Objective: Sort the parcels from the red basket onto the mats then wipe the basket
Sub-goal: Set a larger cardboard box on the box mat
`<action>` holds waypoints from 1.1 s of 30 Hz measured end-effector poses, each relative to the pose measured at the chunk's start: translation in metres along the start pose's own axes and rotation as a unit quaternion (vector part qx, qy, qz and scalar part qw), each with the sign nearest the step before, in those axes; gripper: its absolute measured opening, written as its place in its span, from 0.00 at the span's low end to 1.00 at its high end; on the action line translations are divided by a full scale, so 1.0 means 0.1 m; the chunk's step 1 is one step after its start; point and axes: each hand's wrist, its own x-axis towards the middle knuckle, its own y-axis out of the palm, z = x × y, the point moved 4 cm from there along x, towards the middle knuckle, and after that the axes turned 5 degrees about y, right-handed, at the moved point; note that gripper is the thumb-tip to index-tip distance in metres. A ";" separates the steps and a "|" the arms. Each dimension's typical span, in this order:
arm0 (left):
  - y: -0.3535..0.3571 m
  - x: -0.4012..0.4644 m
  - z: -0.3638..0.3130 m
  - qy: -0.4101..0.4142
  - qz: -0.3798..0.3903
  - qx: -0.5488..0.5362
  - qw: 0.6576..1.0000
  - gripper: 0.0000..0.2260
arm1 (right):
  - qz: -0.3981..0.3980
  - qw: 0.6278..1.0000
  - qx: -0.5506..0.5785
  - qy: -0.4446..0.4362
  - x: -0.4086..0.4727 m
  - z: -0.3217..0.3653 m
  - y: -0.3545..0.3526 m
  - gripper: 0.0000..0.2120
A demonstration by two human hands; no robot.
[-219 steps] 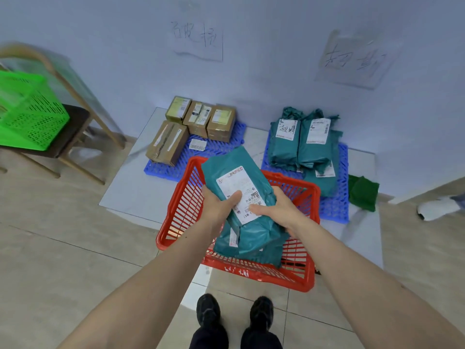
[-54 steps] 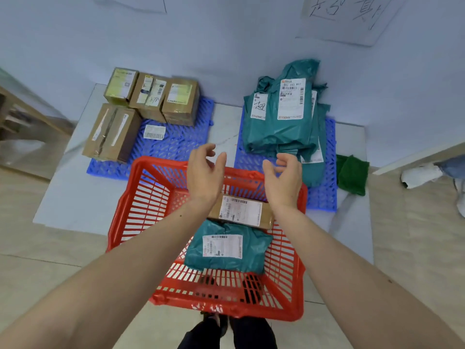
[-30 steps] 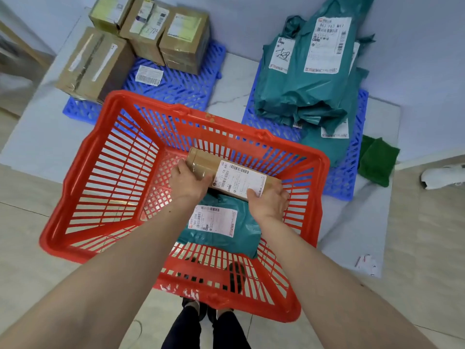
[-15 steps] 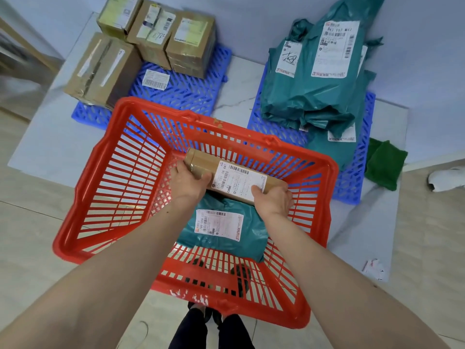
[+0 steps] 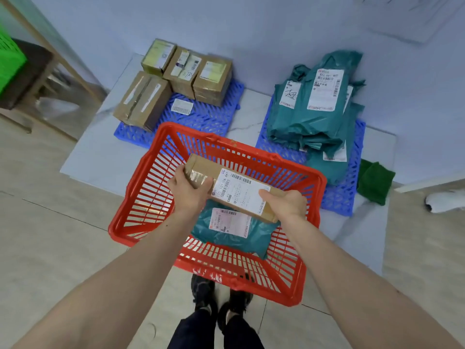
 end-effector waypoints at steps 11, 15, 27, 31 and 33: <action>-0.57 -0.35 -0.73 0.091 -0.008 -0.128 0.988 0.37 | 0.109 0.974 0.199 0.006 -0.64 0.22 -0.50 0.14; -0.72 -0.42 -0.93 0.098 -0.005 -0.176 0.979 0.37 | 0.161 0.956 0.247 -0.004 -0.85 0.32 -0.65 0.15; -0.82 -0.72 -1.36 0.133 0.078 -0.326 0.933 0.35 | 0.274 0.938 0.208 -0.049 -1.06 0.39 -0.87 0.15; -0.85 -0.69 -1.46 0.110 0.086 -0.356 0.924 0.41 | 0.275 0.939 0.198 -0.059 -1.08 0.48 -0.86 0.18; -0.92 -0.64 -1.51 0.110 0.082 -0.353 0.926 0.41 | 0.272 0.940 0.196 -0.068 -1.12 0.55 -0.83 0.18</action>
